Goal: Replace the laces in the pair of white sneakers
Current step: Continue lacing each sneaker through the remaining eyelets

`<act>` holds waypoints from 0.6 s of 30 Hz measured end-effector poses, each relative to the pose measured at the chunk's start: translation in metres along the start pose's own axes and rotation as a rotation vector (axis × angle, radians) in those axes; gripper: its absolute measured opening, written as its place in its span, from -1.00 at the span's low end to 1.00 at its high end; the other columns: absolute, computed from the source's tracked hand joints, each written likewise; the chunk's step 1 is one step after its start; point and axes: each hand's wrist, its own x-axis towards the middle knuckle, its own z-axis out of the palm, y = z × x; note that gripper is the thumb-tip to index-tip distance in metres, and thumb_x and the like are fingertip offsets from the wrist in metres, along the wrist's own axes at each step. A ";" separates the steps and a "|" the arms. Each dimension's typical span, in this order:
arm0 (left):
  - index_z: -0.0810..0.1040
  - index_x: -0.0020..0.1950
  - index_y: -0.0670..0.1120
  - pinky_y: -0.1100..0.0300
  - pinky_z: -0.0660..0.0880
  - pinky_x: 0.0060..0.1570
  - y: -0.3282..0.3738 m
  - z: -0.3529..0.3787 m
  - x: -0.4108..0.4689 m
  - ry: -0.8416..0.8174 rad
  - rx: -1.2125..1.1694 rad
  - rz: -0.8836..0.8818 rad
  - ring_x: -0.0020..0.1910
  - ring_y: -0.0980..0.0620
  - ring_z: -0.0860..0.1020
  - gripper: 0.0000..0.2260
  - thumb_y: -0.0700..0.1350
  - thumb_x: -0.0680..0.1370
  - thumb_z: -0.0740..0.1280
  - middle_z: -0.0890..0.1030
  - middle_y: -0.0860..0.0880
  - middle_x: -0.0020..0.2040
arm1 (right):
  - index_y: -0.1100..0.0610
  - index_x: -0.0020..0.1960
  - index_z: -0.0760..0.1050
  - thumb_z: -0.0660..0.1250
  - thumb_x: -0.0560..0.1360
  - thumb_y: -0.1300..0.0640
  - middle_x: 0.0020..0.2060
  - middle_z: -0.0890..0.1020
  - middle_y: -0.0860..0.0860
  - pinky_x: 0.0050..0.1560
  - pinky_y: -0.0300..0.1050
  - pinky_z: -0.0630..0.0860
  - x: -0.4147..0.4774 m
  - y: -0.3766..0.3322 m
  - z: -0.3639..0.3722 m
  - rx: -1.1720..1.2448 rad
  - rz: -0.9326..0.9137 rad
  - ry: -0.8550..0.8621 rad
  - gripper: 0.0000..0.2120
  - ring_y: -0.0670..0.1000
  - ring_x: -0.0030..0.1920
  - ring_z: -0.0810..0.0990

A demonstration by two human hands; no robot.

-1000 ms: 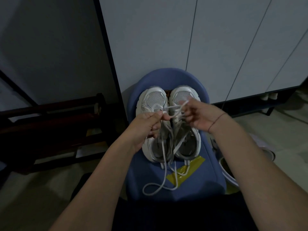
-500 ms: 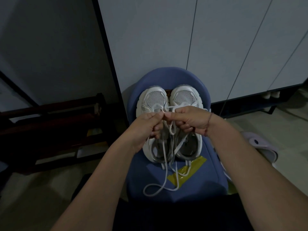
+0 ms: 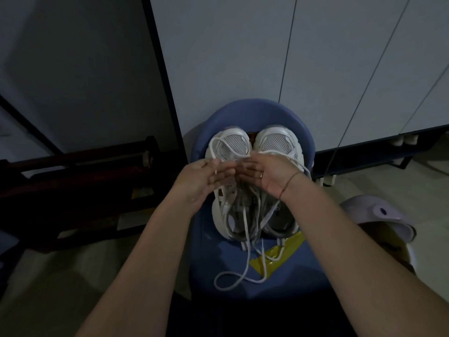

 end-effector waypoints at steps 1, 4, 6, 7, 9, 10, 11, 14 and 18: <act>0.55 0.02 -0.18 0.26 0.59 -0.08 -0.002 -0.002 0.006 0.084 0.022 0.030 -0.16 0.09 0.66 -0.84 -0.19 0.66 0.19 0.70 -0.09 -0.04 | 0.39 0.19 0.45 0.09 0.63 0.23 0.00 0.61 0.25 -0.21 -0.24 0.60 0.001 0.001 0.005 -0.079 0.006 0.012 -0.72 0.08 -0.16 0.62; 0.61 -0.11 -0.11 0.31 0.50 -0.18 -0.008 -0.004 0.019 0.257 0.054 0.080 -0.28 0.13 0.52 -0.88 -0.18 0.60 0.31 0.59 -0.01 -0.26 | 0.46 0.24 0.42 0.08 0.60 0.34 0.22 0.50 0.37 -0.14 -0.21 0.58 0.006 0.004 0.015 -0.281 -0.012 0.069 -0.70 0.26 0.09 0.57; 0.61 -0.12 -0.12 0.35 0.51 -0.29 -0.012 -0.003 0.025 0.308 -0.003 0.086 -0.33 0.13 0.49 -0.92 -0.23 0.57 0.36 0.57 -0.02 -0.30 | 0.44 0.11 0.52 0.14 0.56 0.34 0.10 0.57 0.37 -0.13 -0.12 0.59 0.011 0.010 0.016 -0.521 -0.092 0.147 -0.75 0.22 -0.01 0.61; 0.60 -0.13 -0.13 0.37 0.52 -0.30 -0.014 -0.002 0.028 0.326 -0.016 0.092 -0.32 0.12 0.51 -0.92 -0.26 0.56 0.37 0.59 -0.04 -0.28 | 0.41 0.07 0.55 0.15 0.56 0.31 0.02 0.62 0.34 -0.09 -0.07 0.59 0.012 0.012 0.016 -0.634 -0.112 0.156 -0.75 0.19 -0.07 0.62; 0.60 -0.13 -0.15 0.37 0.54 -0.29 -0.020 0.001 0.032 0.357 -0.014 0.113 -0.28 0.09 0.56 -0.90 -0.33 0.53 0.38 0.62 -0.07 -0.24 | 0.39 0.06 0.56 0.13 0.56 0.30 -0.13 0.62 0.25 -0.16 -0.11 0.56 0.012 0.014 0.017 -0.756 -0.115 0.129 -0.74 0.12 -0.16 0.57; 0.60 -0.13 -0.16 0.36 0.55 -0.28 -0.022 0.002 0.033 0.374 -0.006 0.128 -0.27 0.08 0.58 -0.89 -0.35 0.51 0.39 0.63 -0.07 -0.23 | 0.40 0.08 0.55 0.13 0.56 0.31 -0.17 0.58 0.22 -0.23 -0.16 0.53 0.012 0.014 0.017 -0.763 -0.110 0.117 -0.73 0.10 -0.20 0.54; 0.60 -0.13 -0.15 0.37 0.54 -0.29 -0.024 0.003 0.034 0.393 -0.001 0.143 -0.27 0.08 0.59 -0.88 -0.36 0.50 0.40 0.64 -0.07 -0.23 | 0.41 0.10 0.54 0.12 0.56 0.32 -0.19 0.55 0.20 -0.29 -0.20 0.50 0.012 0.014 0.017 -0.747 -0.105 0.114 -0.73 0.07 -0.24 0.52; 0.60 -0.17 -0.13 0.39 0.52 -0.33 -0.025 0.006 0.034 0.451 -0.011 0.198 -0.32 0.12 0.60 -0.86 -0.36 0.49 0.41 0.64 -0.05 -0.26 | 0.41 0.13 0.52 0.13 0.57 0.34 -0.23 0.54 0.16 -0.44 -0.33 0.47 0.013 0.015 0.015 -0.627 -0.090 0.102 -0.74 -0.04 -0.33 0.48; 0.61 -0.17 -0.13 0.38 0.51 -0.33 -0.027 0.008 0.037 0.490 0.013 0.264 -0.39 0.19 0.60 -0.86 -0.35 0.48 0.42 0.65 -0.04 -0.28 | 0.35 0.16 0.52 0.15 0.57 0.32 -0.24 0.53 0.12 -0.47 -0.37 0.48 0.013 0.015 0.013 -0.532 -0.078 0.069 -0.75 -0.06 -0.33 0.48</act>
